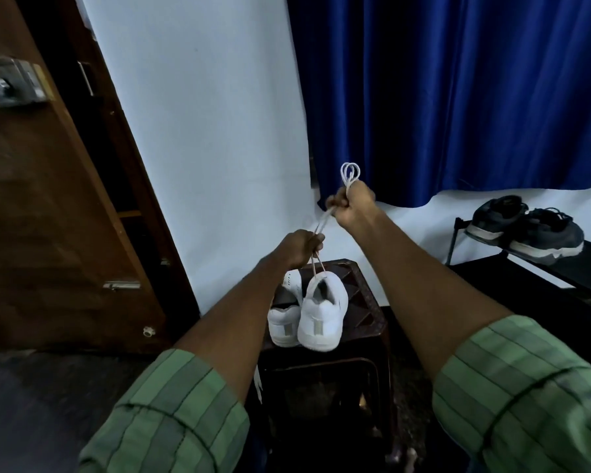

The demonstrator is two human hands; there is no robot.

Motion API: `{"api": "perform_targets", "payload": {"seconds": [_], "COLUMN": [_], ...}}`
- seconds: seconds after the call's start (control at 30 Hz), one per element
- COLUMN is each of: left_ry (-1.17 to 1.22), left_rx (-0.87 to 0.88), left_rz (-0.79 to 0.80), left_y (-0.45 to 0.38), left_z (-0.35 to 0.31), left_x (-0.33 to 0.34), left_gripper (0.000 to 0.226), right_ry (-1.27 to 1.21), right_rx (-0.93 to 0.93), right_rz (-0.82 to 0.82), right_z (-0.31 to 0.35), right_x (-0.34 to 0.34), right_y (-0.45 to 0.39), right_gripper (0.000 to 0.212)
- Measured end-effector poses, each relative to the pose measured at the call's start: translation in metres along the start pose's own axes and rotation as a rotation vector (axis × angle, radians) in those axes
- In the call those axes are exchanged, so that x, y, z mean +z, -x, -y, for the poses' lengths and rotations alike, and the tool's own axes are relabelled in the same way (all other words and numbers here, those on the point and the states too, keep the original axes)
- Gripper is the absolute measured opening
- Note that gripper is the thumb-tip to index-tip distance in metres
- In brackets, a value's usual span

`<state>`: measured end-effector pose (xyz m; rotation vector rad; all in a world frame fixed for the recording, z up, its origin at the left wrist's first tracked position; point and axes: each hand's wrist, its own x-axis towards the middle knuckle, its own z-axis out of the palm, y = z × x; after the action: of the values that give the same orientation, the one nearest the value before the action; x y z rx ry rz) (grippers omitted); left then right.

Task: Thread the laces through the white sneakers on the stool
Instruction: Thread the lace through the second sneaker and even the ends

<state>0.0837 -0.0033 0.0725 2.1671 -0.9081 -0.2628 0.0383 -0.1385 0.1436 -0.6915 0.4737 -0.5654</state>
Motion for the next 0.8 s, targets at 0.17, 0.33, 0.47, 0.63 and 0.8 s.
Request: {"api": "perform_targets", "payload": {"seconds": [0.17,0.33,0.47,0.63,0.8], "left_ry": [0.212,0.178,-0.024,-0.302,-0.34], "left_rx": [-0.042,0.014,0.102,0.178,0.226], "left_rz": [-0.028,-0.161,-0.225,-0.24,-0.247], "left_y": [-0.006,-0.013,-0.014,-0.019,-0.022], "left_z": [-0.013,-0.024,-0.024,-0.018,-0.014], "left_x": [0.004,0.004,-0.011,-0.013,-0.001], "left_gripper": [0.045,0.041,0.031,0.046,0.021], "right_ry": [0.581,0.491,0.864,1.348,1.405], "right_rx": [-0.007,0.121,-0.005,-0.099,-0.171], "right_rz": [-0.02,0.367,0.515,0.492,0.367], "right_z": [-0.019,-0.029,-0.024,-0.027,-0.04], "right_x": [-0.037,-0.056,-0.05,-0.049,-0.058], "right_y": [-0.01,0.01,0.025,0.005,-0.011], "right_gripper": [0.055,0.037,0.029,0.011,0.015]}}
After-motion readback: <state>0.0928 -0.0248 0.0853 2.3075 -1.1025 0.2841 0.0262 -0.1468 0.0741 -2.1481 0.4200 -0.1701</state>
